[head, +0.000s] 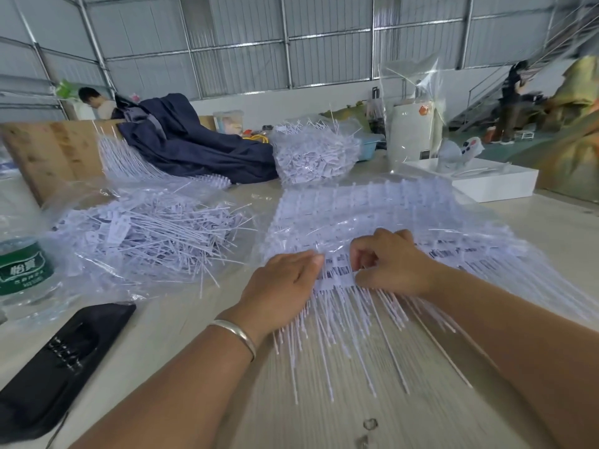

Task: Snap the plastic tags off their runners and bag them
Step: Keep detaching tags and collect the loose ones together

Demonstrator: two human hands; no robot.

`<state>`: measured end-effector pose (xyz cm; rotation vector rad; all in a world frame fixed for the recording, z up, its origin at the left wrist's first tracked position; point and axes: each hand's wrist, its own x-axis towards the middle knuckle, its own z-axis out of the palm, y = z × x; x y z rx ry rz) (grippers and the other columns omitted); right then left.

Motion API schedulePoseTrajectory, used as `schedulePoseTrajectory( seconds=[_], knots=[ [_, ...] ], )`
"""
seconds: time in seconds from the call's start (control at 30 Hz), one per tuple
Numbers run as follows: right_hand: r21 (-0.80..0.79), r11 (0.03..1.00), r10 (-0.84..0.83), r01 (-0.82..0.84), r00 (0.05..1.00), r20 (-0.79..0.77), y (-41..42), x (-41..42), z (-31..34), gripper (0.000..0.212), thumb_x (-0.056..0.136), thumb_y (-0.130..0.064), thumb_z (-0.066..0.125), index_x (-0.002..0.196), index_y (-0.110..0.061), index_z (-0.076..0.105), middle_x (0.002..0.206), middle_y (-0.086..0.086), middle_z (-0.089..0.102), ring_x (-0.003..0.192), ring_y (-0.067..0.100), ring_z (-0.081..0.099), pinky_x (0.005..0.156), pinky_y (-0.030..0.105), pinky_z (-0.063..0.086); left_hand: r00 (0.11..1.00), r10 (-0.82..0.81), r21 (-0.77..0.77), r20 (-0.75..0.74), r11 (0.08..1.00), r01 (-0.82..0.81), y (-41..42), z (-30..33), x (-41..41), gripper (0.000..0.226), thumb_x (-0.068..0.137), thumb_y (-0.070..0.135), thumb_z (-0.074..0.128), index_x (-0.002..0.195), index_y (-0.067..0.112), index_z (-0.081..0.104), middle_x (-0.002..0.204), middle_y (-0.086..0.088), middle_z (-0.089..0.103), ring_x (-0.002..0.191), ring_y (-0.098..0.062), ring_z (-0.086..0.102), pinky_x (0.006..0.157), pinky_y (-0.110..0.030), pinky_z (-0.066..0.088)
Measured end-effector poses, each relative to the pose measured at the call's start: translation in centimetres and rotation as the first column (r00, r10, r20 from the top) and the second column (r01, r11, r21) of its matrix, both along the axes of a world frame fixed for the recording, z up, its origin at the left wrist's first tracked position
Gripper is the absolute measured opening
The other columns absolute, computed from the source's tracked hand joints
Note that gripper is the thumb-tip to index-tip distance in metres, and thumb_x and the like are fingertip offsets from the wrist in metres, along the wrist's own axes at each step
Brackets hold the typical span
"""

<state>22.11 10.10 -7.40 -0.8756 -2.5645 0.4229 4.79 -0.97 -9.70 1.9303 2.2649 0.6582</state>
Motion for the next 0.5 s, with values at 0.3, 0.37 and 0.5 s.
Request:
schedulePoseTrajectory(
  seconds=[0.3, 0.37, 0.5],
  knots=[
    [-0.058, 0.988, 0.150, -0.141, 0.968, 0.200, -5.7, 4.5, 6.8, 0.014, 0.077, -0.041, 0.075, 0.071, -0.028, 0.074, 0.070, -0.006, 0.064, 0.073, 0.004, 0.055, 0.103, 0.035, 0.023, 0.996, 0.041, -0.012, 0.085, 0.999, -0.041, 0.8, -0.2, -0.4, 0.055, 0.101, 0.055, 0.011, 0.134, 0.041, 0.052, 0.143, 0.012, 0.052, 0.131, -0.016, 0.046, 0.102, -0.033, 0.035],
    [-0.020, 0.985, 0.175, -0.174, 0.972, 0.157, -7.5, 6.0, 9.0, 0.014, 0.076, -0.042, 0.074, 0.072, -0.029, 0.073, 0.077, -0.008, 0.066, 0.080, 0.004, 0.058, 0.092, 0.028, 0.031, 0.993, 0.053, -0.023, 0.109, 0.998, -0.051, 1.2, -0.6, -0.6, 0.051, 0.103, 0.052, 0.018, 0.141, 0.036, 0.048, 0.148, 0.011, 0.046, 0.136, -0.018, 0.042, 0.111, -0.039, 0.033],
    [0.058, 0.965, 0.260, -0.256, 0.963, -0.072, -10.7, 8.0, 13.5, 0.019, 0.083, -0.035, 0.070, 0.073, -0.018, 0.066, 0.063, 0.001, 0.054, 0.057, 0.010, 0.048, 0.060, 0.024, 0.040, 0.995, 0.087, -0.078, 0.056, 0.994, -0.082, 1.4, -1.6, -0.2, 0.047, 0.101, 0.043, 0.040, 0.146, 0.033, 0.041, 0.155, 0.007, 0.036, 0.142, -0.018, 0.033, 0.117, -0.034, 0.025]
  ],
)
